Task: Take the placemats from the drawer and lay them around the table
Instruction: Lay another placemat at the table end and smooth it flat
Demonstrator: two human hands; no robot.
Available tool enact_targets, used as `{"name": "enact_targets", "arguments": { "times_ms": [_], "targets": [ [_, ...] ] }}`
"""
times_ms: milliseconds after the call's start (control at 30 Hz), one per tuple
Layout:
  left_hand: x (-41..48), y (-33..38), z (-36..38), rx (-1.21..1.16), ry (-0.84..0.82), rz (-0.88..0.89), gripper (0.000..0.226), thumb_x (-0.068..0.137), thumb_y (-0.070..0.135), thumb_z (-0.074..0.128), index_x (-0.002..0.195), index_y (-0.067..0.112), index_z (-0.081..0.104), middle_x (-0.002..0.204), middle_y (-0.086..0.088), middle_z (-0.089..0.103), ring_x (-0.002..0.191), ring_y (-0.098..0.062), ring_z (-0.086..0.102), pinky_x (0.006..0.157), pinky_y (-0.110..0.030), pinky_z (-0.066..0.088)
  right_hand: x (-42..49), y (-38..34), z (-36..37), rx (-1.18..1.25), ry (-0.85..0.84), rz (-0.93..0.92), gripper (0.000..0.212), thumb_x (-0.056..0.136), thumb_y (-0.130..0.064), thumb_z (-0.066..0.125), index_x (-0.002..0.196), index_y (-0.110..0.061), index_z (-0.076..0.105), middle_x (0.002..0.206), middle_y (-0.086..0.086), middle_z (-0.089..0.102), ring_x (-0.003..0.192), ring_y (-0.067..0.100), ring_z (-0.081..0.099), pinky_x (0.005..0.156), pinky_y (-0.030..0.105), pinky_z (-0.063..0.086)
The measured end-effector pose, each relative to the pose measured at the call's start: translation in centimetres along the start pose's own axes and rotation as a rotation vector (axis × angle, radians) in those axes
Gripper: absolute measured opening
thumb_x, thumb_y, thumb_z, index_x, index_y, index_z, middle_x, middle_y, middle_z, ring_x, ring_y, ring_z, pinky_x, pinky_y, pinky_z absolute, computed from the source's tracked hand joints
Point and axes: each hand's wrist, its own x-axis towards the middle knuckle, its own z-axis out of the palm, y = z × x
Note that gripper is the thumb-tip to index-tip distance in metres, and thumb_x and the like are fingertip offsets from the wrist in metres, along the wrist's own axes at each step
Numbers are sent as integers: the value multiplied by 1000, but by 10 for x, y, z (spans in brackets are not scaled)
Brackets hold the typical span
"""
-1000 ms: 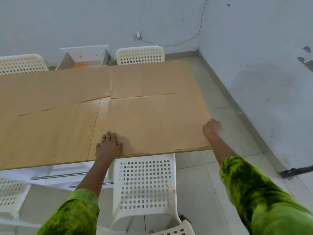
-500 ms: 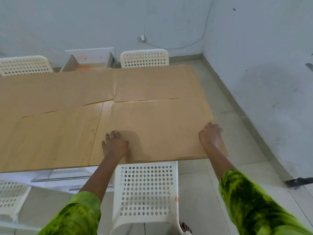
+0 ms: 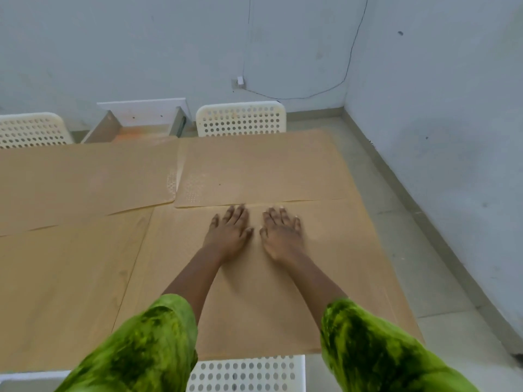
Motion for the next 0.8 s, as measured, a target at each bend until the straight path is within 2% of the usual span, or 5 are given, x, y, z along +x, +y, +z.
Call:
{"name": "enact_targets", "arguments": {
  "times_ms": [167,367,633,733,800],
  "targets": [
    [-12,-26,11,-20,41,-34,59,99,45,15,151,25,-4,160,8,-12,147,-14,-13,120,-41,-4,-5,26,5,-3,75,47,54,100,-36,19,151,-20,12,161,-5,6,148,15,-1,118,41,-2],
    [-20,-57,16,-41,101,-182,63,97,51,13,151,25,-6,160,9,-13,147,-15,-13,119,-44,-6,-7,82,-13,15,131,239,53,100,-34,21,151,-18,13,160,-3,8,148,17,2,119,41,1],
    [-26,-57,6,-59,67,-298,68,95,54,11,151,20,-7,160,3,-13,147,-19,-14,118,-50,-7,-13,110,-28,20,124,352,56,100,-35,21,151,-13,12,161,1,7,149,18,0,119,42,-1],
    [-43,-26,7,-37,129,-217,70,94,56,5,150,17,-12,159,2,-18,147,-19,-17,117,-47,-10,-35,79,-21,32,139,252,61,97,-39,17,150,-10,9,161,7,4,149,20,-2,118,40,-5],
    [-71,7,19,-44,165,-82,81,82,63,-15,150,19,-12,158,3,-20,146,-18,-19,116,-44,-12,-68,43,-4,81,128,72,71,88,-45,7,150,-11,12,160,8,4,149,22,0,116,37,-11]
  ]
}}
